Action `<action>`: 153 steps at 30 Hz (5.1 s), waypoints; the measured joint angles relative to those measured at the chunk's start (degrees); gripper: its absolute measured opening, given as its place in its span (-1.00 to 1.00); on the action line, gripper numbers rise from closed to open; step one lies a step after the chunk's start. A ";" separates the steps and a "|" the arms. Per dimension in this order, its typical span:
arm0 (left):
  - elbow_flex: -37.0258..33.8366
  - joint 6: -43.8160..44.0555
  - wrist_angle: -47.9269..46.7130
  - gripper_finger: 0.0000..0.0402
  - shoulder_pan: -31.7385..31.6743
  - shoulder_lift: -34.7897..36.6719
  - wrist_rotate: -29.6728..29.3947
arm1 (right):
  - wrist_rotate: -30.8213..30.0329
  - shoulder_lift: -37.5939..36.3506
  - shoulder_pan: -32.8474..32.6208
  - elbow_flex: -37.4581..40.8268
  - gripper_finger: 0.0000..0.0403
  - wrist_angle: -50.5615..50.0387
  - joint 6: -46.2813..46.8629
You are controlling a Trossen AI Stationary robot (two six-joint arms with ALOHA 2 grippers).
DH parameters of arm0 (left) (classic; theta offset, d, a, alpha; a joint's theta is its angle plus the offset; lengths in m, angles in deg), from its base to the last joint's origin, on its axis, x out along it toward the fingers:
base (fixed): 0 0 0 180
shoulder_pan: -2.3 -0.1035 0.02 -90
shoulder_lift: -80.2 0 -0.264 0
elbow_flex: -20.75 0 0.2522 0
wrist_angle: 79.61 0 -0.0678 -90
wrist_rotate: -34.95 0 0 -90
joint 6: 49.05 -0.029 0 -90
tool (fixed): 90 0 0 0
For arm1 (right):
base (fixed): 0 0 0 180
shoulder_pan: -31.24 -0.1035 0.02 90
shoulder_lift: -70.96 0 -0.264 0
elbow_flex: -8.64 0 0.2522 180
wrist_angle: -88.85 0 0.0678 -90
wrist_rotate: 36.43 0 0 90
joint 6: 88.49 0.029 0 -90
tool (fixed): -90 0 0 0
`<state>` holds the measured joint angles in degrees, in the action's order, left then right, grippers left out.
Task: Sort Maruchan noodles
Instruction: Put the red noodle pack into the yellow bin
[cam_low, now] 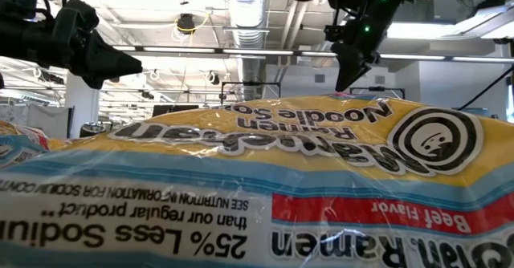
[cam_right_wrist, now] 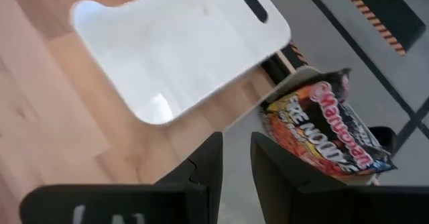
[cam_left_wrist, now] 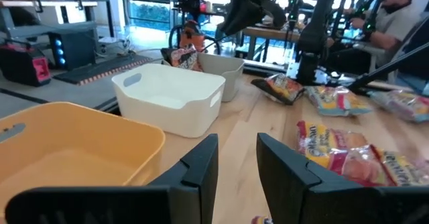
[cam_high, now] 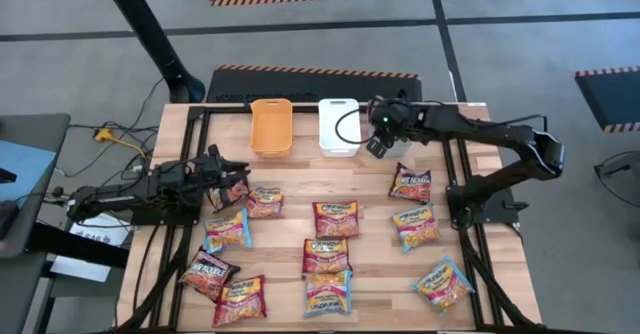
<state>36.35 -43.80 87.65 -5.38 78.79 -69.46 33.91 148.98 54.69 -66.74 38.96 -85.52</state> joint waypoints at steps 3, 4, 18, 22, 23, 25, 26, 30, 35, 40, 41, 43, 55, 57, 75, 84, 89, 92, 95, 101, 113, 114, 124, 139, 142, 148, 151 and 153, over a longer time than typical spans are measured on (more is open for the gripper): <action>0.00 -0.16 2.81 -0.55 -0.01 0.00 0.05 | -0.03 0.02 -1.58 0.00 -0.49 0.13 0.01; 0.00 -0.56 3.92 -0.55 0.00 0.00 0.06 | -0.04 0.02 -2.09 0.00 -0.49 0.45 0.03; 0.00 -6.76 8.97 -0.19 0.00 0.00 0.26 | -0.02 0.02 -7.51 0.00 -0.49 2.46 0.15; 0.00 -6.69 17.15 -0.08 -0.02 0.00 -0.18 | -0.02 0.02 -8.57 0.00 -0.49 2.48 1.40; 0.00 -6.53 19.63 -0.07 -0.02 0.02 0.75 | 0.00 0.02 -8.84 0.00 -0.49 2.52 1.56; 0.00 -6.57 23.87 -0.07 0.00 0.02 2.78 | -0.02 0.02 -9.50 0.00 -0.49 2.62 1.56; 0.02 -6.81 25.35 -0.07 0.00 0.02 3.43 | -0.01 0.02 -9.90 0.00 -0.49 2.79 1.56; 2.52 -7.37 22.92 -0.10 0.00 -0.38 3.69 | 0.00 0.02 -11.60 0.00 -0.49 4.92 1.54; 8.36 -5.29 14.29 -0.10 0.00 -4.54 3.72 | 0.00 0.02 -14.04 0.00 -0.49 8.67 -0.60; 15.28 -1.87 3.75 -0.10 0.00 -11.89 3.64 | 0.02 0.01 -16.40 0.00 -0.49 12.05 -3.10; 16.83 -1.66 1.51 -0.10 0.00 -13.65 3.59 | 0.02 -0.03 -16.84 0.00 -0.49 12.44 -3.44; 19.71 -1.60 -2.30 -0.10 0.00 -17.24 3.30 | 0.02 -0.07 -17.55 0.00 -0.49 12.88 -3.47; 31.17 -0.66 -17.88 -0.10 -0.02 -34.56 6.72 | 0.04 -0.07 -20.07 0.00 -0.49 12.62 -3.45; 31.17 -0.61 -18.01 -0.10 -0.01 -36.47 8.81 | 0.04 -0.07 -20.38 0.00 -0.49 12.60 -3.45; 31.21 2.77 -20.07 -0.10 0.02 -53.87 18.30 | 0.04 -0.09 -20.84 0.00 -0.49 12.55 -2.97; 31.21 4.45 -19.96 -0.10 0.02 -61.41 18.31 | 0.07 -0.09 -20.82 0.00 -0.49 12.49 -2.84; 31.21 4.50 -19.98 -0.10 0.02 -64.65 18.19 | 0.07 -0.09 -20.82 0.00 -0.49 12.44 -2.86; 31.21 4.56 -19.97 -0.10 0.02 -66.10 18.14 | 0.07 -0.09 -20.82 0.00 -0.49 12.40 -2.86; 31.21 4.68 -19.93 -0.10 0.02 -67.12 18.51 | 0.07 -0.09 -20.82 0.00 -0.49 12.40 -2.86; 31.21 5.20 -19.95 -0.10 0.02 -69.89 18.25 | 0.11 -0.09 -20.80 0.00 -0.49 12.27 -2.88; 31.58 6.77 -18.43 -0.17 0.04 -77.20 14.38 | 0.20 -0.09 -20.81 0.00 -0.49 12.14 -2.90; 31.58 6.82 -18.41 -0.20 0.04 -77.41 14.29 | 0.20 -0.09 -20.81 0.00 -0.49 12.15 -2.90; 31.37 6.03 -16.79 -0.68 -0.04 -78.17 15.34 | 0.17 -0.09 -20.81 0.00 -0.49 12.16 -2.90; 31.03 0.81 -9.59 -0.99 0.01 -78.55 22.92 | 0.11 -0.09 -20.81 0.00 -0.49 12.16 -2.92; 30.97 0.56 -7.70 -1.00 0.06 -78.55 23.41 | 0.10 -0.09 -20.81 0.00 -0.49 12.16 -2.97; 30.99 -1.02 -4.41 -1.00 0.07 -78.49 23.48 | 0.07 -0.09 -20.82 0.00 -0.49 12.16 -2.95; 30.99 -1.09 -2.96 -1.00 0.07 -78.51 24.41 | 0.07 -0.09 -20.82 0.00 -0.49 12.16 -2.95; 30.99 -1.17 -2.19 -1.00 0.07 -78.51 24.57 | 0.07 -0.09 -20.80 0.00 -0.49 12.16 -2.95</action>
<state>67.35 -44.97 85.45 -5.31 0.28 -44.89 33.98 148.89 33.89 -66.74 51.12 -88.46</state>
